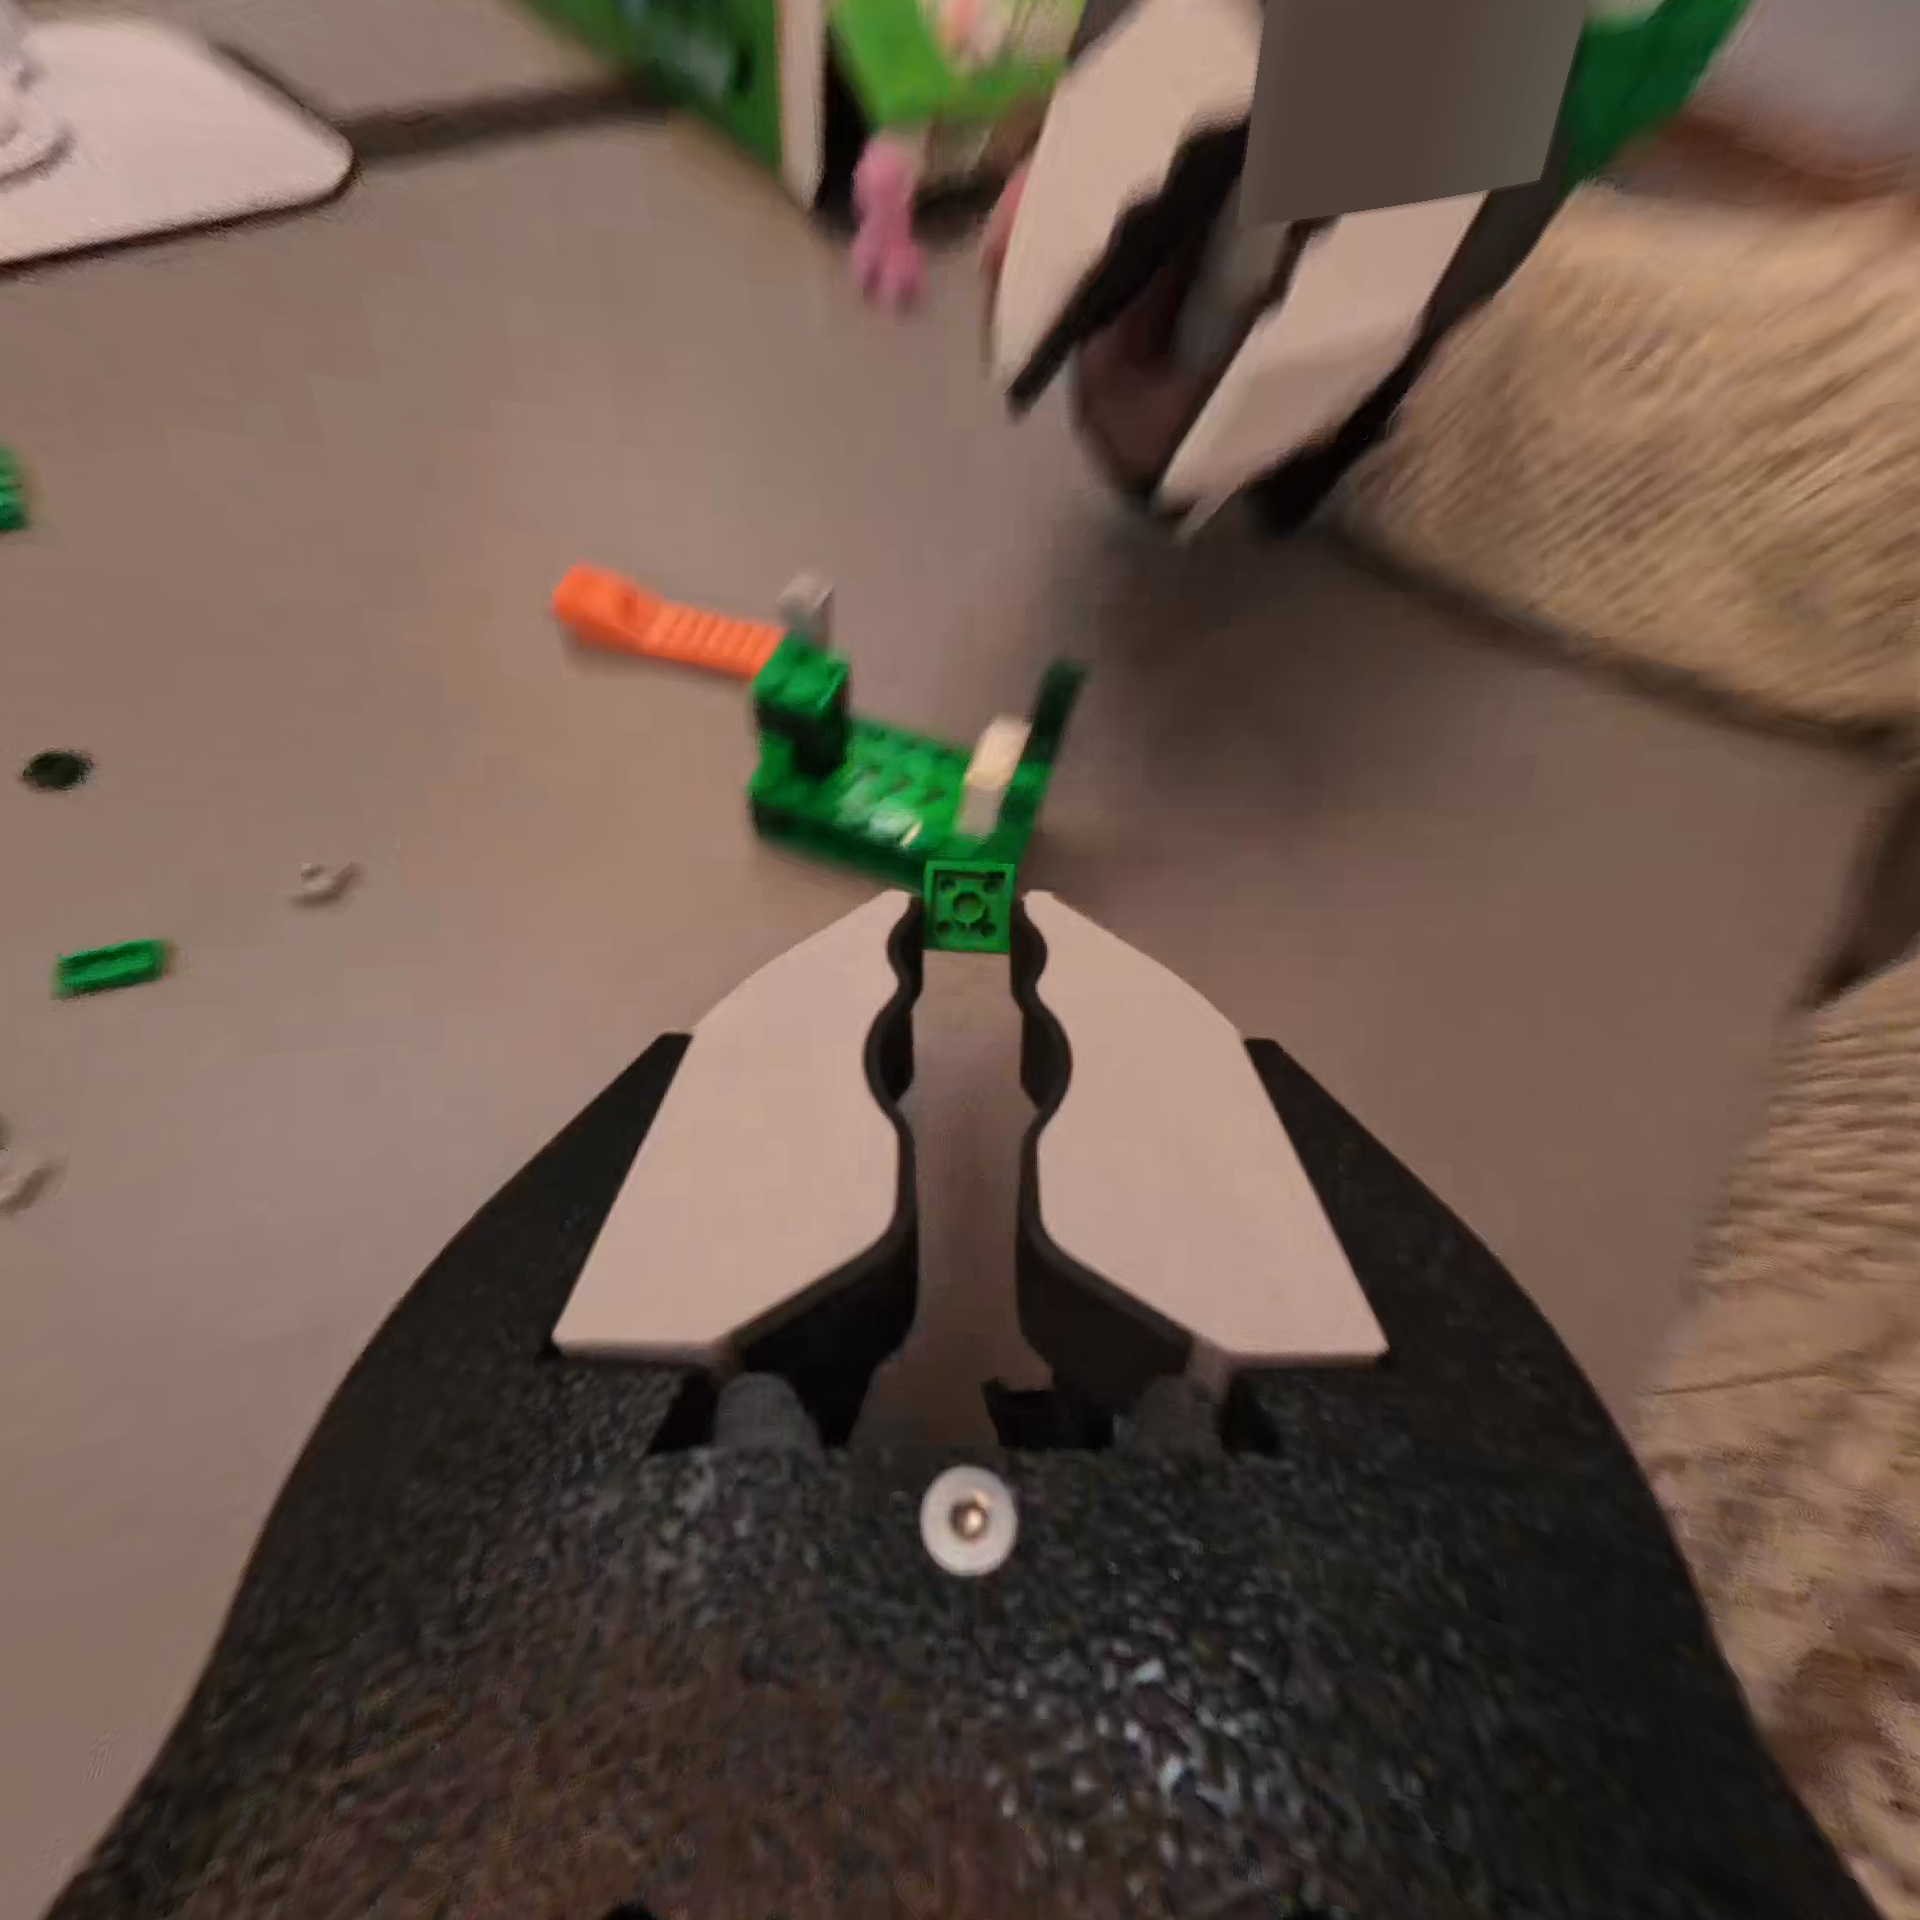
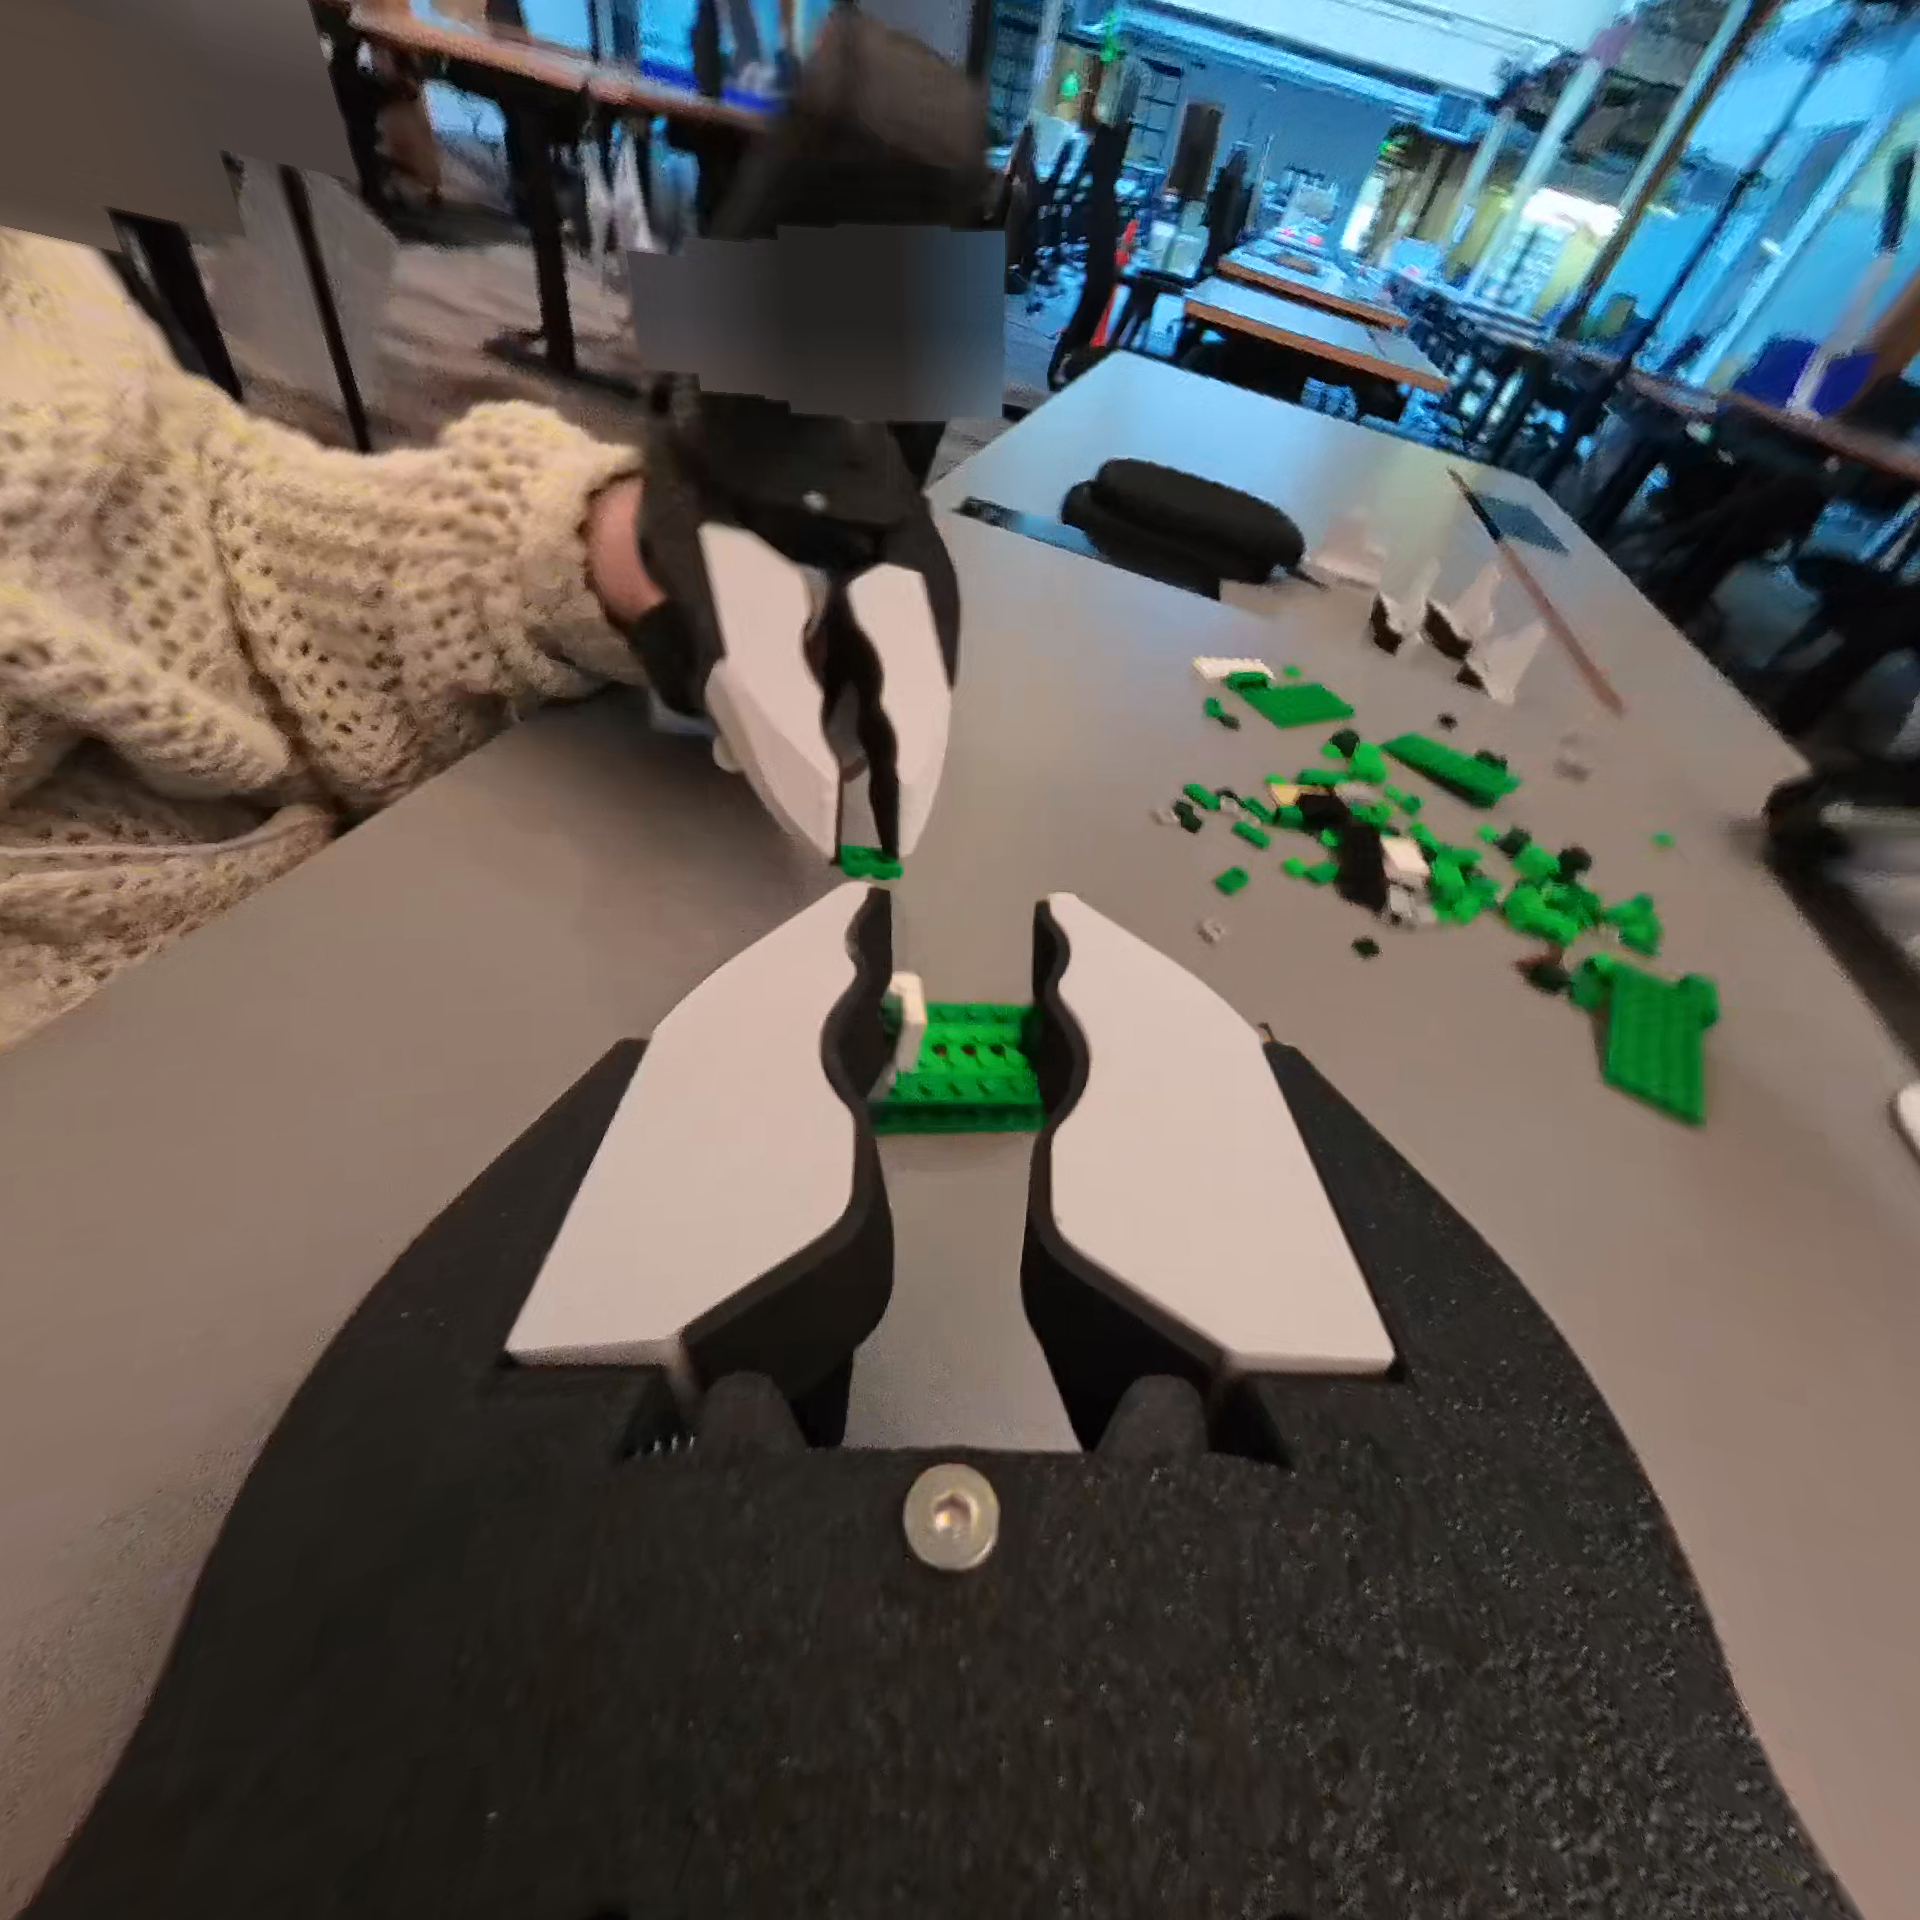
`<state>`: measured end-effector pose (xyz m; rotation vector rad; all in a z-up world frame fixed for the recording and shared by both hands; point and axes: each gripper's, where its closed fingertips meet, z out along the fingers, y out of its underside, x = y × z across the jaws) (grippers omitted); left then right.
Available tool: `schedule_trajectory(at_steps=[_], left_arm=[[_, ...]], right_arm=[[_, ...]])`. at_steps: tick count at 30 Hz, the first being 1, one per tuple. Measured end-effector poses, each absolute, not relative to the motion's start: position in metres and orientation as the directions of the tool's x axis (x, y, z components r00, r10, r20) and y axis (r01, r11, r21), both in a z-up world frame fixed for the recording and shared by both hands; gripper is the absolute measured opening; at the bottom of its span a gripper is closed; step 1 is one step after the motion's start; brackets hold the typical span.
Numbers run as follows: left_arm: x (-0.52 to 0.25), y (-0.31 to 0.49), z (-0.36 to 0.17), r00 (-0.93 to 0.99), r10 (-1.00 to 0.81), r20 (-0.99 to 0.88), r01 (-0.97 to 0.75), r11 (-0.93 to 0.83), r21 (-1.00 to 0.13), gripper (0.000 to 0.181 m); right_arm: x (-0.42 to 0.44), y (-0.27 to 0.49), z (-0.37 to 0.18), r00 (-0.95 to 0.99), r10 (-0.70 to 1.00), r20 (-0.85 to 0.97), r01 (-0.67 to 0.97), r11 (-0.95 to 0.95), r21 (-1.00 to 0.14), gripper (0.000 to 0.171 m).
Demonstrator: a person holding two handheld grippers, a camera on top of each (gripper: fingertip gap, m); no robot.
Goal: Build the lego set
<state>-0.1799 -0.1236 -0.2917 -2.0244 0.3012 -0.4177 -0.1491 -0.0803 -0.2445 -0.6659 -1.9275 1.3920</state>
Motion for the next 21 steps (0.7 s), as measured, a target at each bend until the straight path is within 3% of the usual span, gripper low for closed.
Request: schedule_trajectory(at_steps=[1,3,6,14,19,21], left_arm=[[-0.17,-0.127,-0.278,0.858,-0.439,0.266,0.059,-0.431,-0.9,0.015],[-0.155,-0.136,-0.255,0.716,-0.542,0.44,0.22,-0.422,-0.879,0.015],[-0.14,-0.147,-0.239,0.541,-0.618,0.57,0.318,-0.477,-0.819,0.015],[-0.122,-0.151,-0.243,0.455,-0.64,0.619,0.296,-0.547,-0.783,0.015],[-0.125,-0.148,-0.244,0.504,-0.648,0.571,0.29,-0.496,-0.819,0.015],[-0.13,-0.144,-0.235,0.57,-0.67,0.475,0.28,-0.386,-0.879,0.032]], right_arm=[[-0.144,-0.091,-0.24,-0.681,0.689,0.249,0.003,0.342,-0.94,0.025],[-0.133,-0.115,-0.237,-0.752,0.6,0.273,-0.012,0.402,-0.916,0.025],[-0.127,-0.136,-0.239,-0.77,0.523,0.366,-0.064,0.507,-0.86,0.026],[-0.127,-0.158,-0.243,-0.714,0.431,0.551,-0.182,0.646,-0.741,0.01],[-0.133,-0.152,-0.242,-0.742,0.519,0.424,-0.078,0.562,-0.823,0.005],[-0.142,-0.141,-0.237,-0.723,0.623,0.299,0.029,0.46,-0.888,0.005]])
